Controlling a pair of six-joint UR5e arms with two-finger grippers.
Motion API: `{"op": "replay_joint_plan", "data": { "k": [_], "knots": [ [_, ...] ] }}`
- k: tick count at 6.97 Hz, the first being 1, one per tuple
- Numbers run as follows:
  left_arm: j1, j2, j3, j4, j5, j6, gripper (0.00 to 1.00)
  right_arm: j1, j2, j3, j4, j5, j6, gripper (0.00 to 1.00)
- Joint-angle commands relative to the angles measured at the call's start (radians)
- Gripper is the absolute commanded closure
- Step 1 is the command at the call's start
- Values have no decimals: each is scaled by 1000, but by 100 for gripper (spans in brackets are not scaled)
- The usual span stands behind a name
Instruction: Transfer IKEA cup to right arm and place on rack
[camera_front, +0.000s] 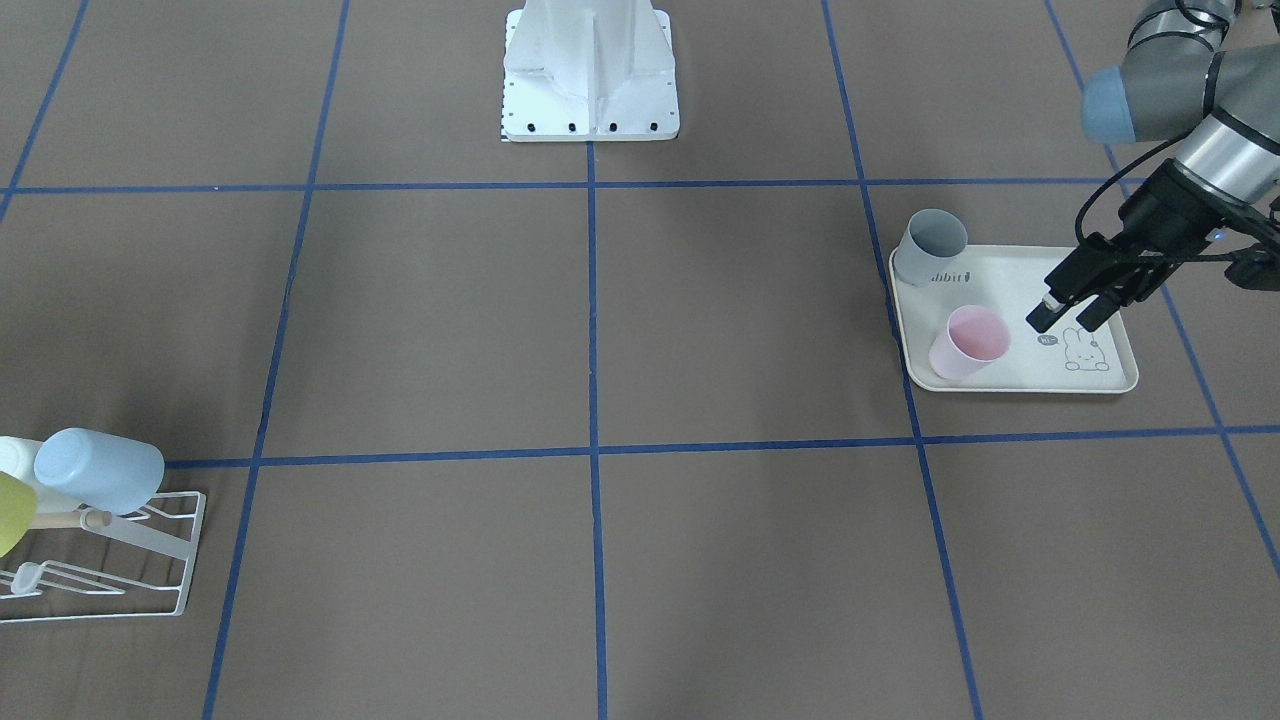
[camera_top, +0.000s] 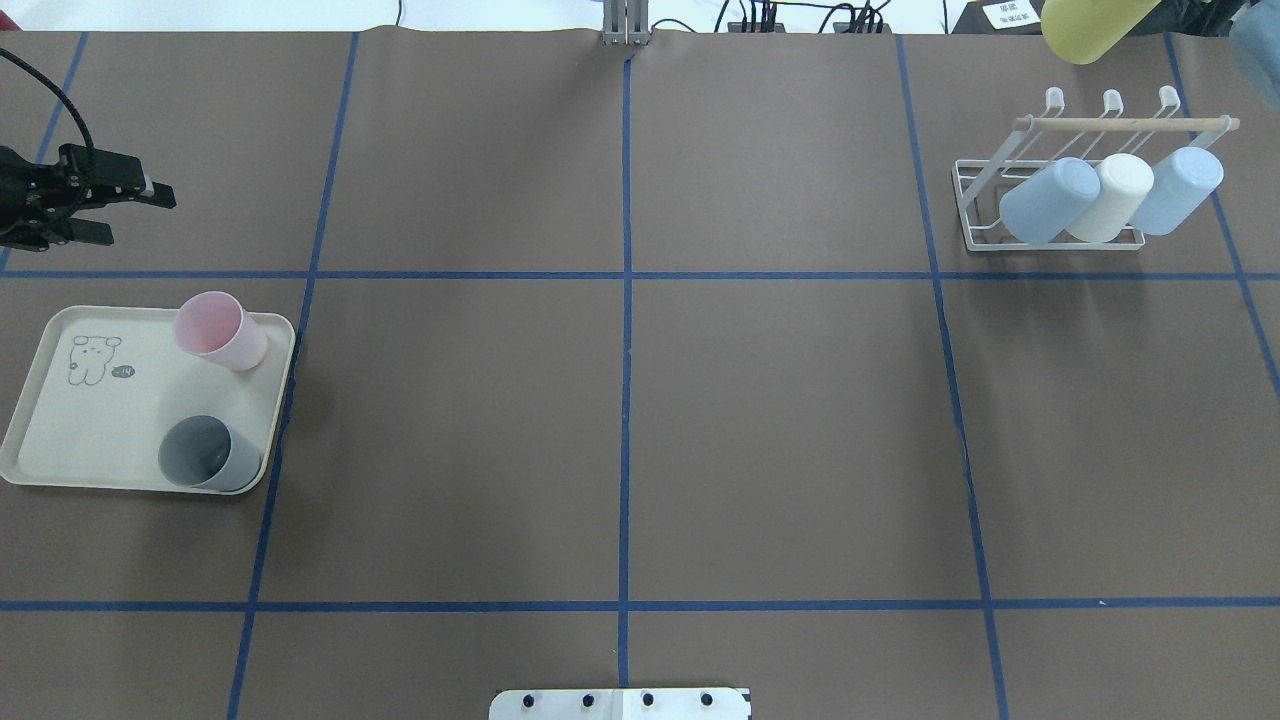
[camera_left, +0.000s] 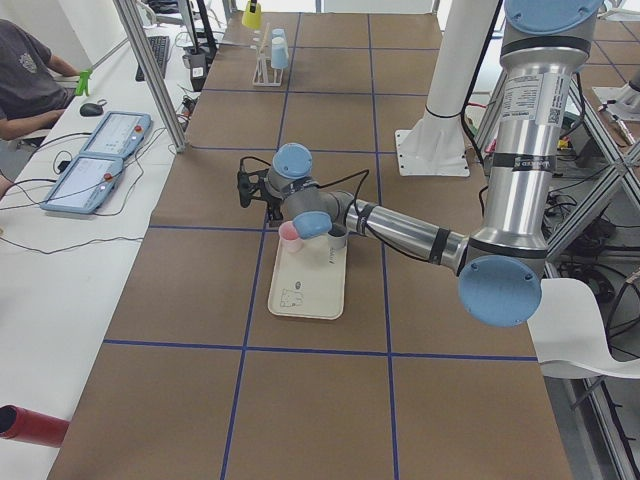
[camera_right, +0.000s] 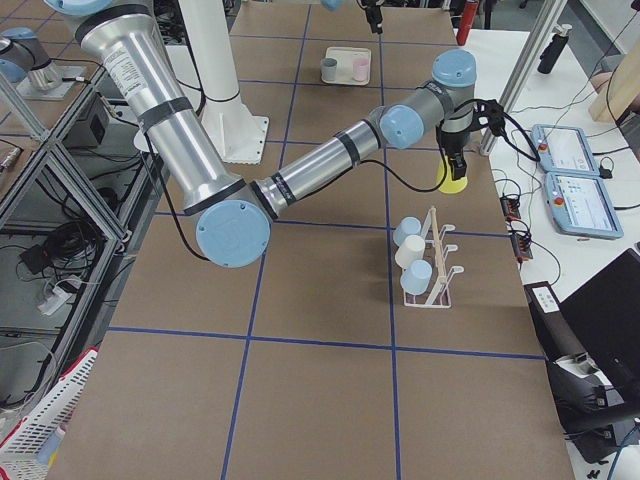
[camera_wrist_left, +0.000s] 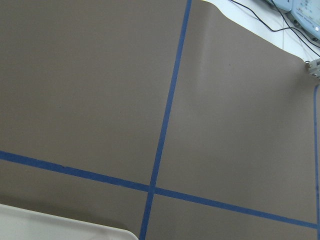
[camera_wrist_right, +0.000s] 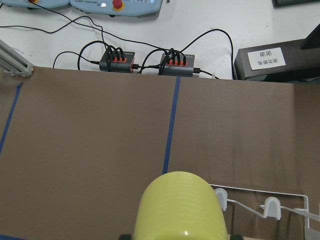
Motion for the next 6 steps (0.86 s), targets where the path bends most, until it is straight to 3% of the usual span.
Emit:
{"op": "replay_joint_plan", "data": {
  "k": [1, 2, 4, 6],
  "knots": [
    [0, 4, -2, 2, 1, 1, 0, 19, 41, -133, -54, 31, -107, 78],
    [-1, 4, -6, 2, 1, 1, 0, 9, 46, -167, -54, 41, -108, 78],
    [-3, 6, -11, 2, 1, -1, 0, 3, 171, -337, -53, 66, -111, 78],
    [-1, 35, -38, 4, 2, -1, 0, -30, 163, -360, -45, 57, -117, 78]
  ]
}}
